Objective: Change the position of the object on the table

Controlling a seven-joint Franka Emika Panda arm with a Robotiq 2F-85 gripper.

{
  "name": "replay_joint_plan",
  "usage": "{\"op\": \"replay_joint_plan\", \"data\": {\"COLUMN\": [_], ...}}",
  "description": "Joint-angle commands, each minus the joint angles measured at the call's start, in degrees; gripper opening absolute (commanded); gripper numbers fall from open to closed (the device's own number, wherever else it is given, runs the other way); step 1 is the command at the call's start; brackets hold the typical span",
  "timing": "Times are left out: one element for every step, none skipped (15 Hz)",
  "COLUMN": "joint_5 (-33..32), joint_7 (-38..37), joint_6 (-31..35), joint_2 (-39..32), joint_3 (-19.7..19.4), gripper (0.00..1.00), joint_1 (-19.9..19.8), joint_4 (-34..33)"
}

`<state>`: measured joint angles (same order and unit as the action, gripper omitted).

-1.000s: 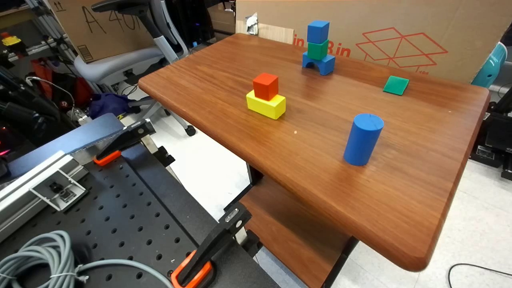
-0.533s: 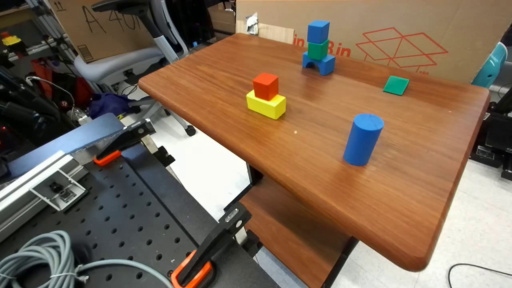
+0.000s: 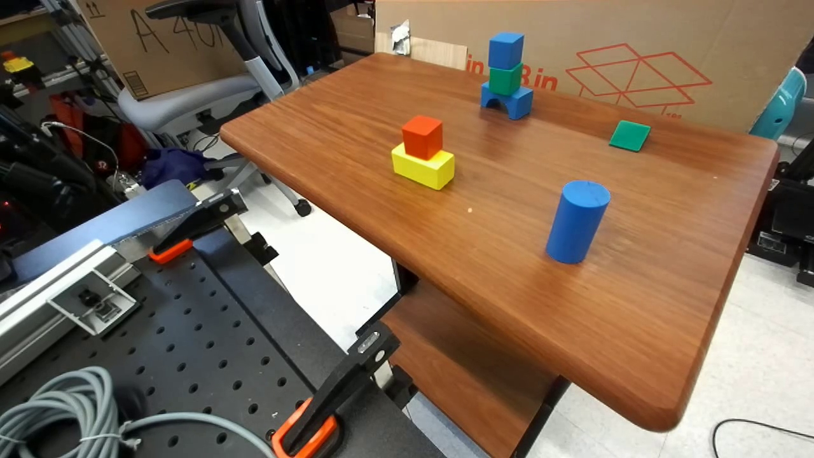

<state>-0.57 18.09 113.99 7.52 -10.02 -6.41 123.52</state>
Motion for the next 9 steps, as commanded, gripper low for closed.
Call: {"op": "replay_joint_plan", "data": {"joint_5": [-2.0, -2.5, -3.4, -4.4, -5.5, -6.4, -7.4, -7.9, -8.0], "joint_7": [1.0, 0.8, 0.4, -0.2, -0.8, -1.1, -1.3, -1.4, -1.2], "joint_6": [3.0, 3.7, 4.3, 5.1, 5.6, 6.6, 7.5, 8.3, 8.9], "joint_2": [-6.0, -7.2, -8.4, -9.5, -10.6, -11.5, -12.4, -13.2, -14.0], "joint_3": [-0.3, -0.2, -0.1, 0.0, 0.1, 0.1, 0.1, 0.0, 0.1], "gripper": [1.0, 1.0, 1.0, 1.0, 1.0, 1.0, 1.0, 1.0, 1.0], "joint_1": [-1.0, -1.3, -1.5, -1.6, -1.7, -1.9, -2.0, -2.1, -2.3], "joint_4": [-3.4, -3.7, -4.0, -4.1, -4.1, -4.0, -3.6, -3.4, -3.4]}}
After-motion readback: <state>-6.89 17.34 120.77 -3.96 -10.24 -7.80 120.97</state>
